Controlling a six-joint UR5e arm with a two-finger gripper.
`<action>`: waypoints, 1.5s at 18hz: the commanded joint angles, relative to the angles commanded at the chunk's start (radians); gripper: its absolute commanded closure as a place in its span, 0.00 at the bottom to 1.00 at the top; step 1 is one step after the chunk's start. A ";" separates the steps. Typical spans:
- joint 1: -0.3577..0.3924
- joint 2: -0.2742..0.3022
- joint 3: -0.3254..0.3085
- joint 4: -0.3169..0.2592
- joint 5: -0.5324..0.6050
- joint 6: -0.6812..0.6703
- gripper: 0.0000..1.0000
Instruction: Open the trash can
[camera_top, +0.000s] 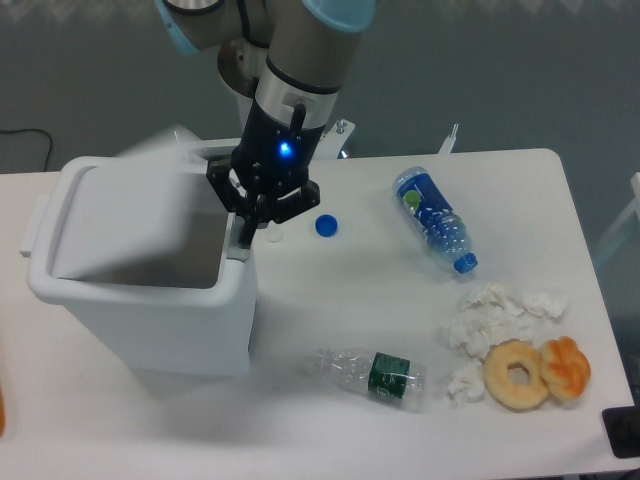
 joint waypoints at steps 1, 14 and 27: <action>0.000 0.002 0.002 0.000 -0.002 0.000 1.00; 0.133 0.002 0.022 0.018 0.089 0.150 0.00; 0.376 -0.130 -0.040 0.034 0.381 0.894 0.00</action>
